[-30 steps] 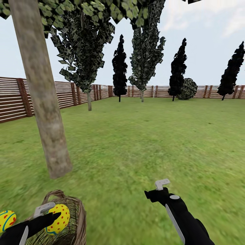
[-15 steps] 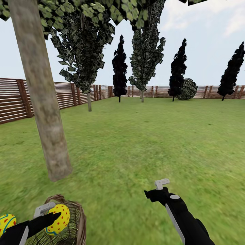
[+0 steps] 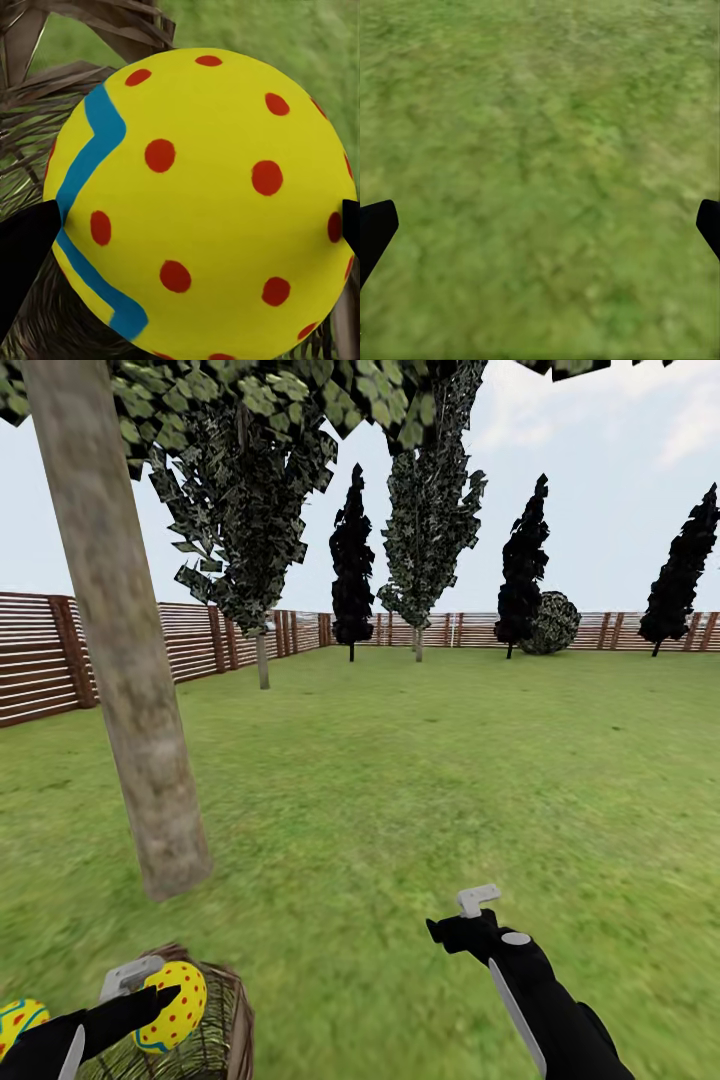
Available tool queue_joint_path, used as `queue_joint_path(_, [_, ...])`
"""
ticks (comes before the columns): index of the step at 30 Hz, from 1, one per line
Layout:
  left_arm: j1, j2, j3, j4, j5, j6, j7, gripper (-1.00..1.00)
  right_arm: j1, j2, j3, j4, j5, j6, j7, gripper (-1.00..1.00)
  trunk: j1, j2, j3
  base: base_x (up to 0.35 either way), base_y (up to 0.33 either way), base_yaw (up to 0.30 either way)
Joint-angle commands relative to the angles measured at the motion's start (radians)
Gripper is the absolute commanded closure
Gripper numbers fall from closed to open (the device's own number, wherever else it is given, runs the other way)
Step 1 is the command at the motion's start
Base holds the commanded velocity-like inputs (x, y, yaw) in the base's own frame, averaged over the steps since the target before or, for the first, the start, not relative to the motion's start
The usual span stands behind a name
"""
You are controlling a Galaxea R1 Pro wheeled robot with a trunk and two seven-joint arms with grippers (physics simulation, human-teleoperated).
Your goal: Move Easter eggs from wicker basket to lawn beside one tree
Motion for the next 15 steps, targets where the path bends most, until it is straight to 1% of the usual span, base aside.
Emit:
queue_joint_path(1, [-0.001,-0.001,0.004,-0.001,-0.010,0.004,-0.010,1.00,-0.001,-0.001,0.001,-0.001,0.001,0.005,0.002,-1.00,-0.004,0.007,0.002,0.000,0.000,0.000])
queue_joint_path(11, [-0.001,-0.001,0.004,-0.008,-0.006,0.002,-0.013,1.00,-0.001,0.000,0.003,0.000,0.001,0.005,-0.001,-1.00,-0.042,0.077,0.033,0.000,0.000,0.000])
queue_joint_path(14, [-0.001,-0.002,0.003,-0.007,-0.008,0.000,-0.011,1.00,-0.001,-0.001,0.003,-0.001,0.000,0.005,-0.001,-1.00,-0.042,0.077,0.033,-0.015,-0.009,0.000])
queue_joint_path(15, [-0.001,-0.002,0.004,-0.008,-0.008,0.002,-0.010,1.00,-0.001,-0.001,0.003,-0.001,0.000,0.005,-0.001,-1.00,-0.042,0.077,0.033,-0.158,-0.179,0.000])
